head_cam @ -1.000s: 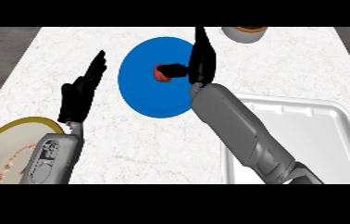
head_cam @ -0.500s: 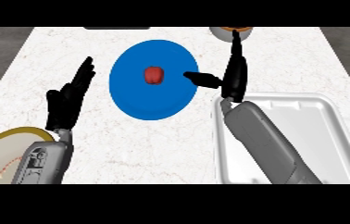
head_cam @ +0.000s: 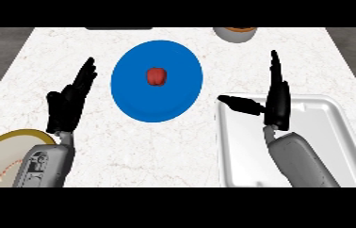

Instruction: Pick the bell pepper from the tray and place it in the plate

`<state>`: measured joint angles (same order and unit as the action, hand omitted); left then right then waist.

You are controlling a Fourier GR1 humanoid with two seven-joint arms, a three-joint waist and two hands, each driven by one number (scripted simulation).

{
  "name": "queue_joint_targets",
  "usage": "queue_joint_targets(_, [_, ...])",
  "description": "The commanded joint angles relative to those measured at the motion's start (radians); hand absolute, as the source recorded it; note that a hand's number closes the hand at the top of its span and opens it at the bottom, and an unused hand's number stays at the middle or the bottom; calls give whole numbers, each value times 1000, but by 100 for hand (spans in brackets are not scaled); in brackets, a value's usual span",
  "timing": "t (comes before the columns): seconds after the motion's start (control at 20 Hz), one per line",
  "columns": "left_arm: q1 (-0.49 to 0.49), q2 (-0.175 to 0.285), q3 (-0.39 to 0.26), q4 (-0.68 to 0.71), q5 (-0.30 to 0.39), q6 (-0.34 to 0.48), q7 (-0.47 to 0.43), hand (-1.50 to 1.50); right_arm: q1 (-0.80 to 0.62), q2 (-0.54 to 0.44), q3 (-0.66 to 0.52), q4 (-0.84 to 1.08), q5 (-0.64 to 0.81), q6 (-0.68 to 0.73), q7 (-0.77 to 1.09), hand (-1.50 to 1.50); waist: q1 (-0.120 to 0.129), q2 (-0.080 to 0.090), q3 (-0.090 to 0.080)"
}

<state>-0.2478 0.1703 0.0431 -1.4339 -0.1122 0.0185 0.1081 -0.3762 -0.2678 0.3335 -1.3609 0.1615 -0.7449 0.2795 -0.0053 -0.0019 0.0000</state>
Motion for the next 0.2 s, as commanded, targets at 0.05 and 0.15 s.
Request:
queue_joint_targets(0.05, [-6, 10, 27, 35, 11, -24, -35, 0, 59, -35, -136, -31, -75, 111, -89, -150, 4, 2, 0])
queue_joint_targets(0.15, [-6, 17, 19, -28, 21, -47, 31, 0, 151, -24, -132, -28, -81, 138, -174, -150, 4, 2, 0])
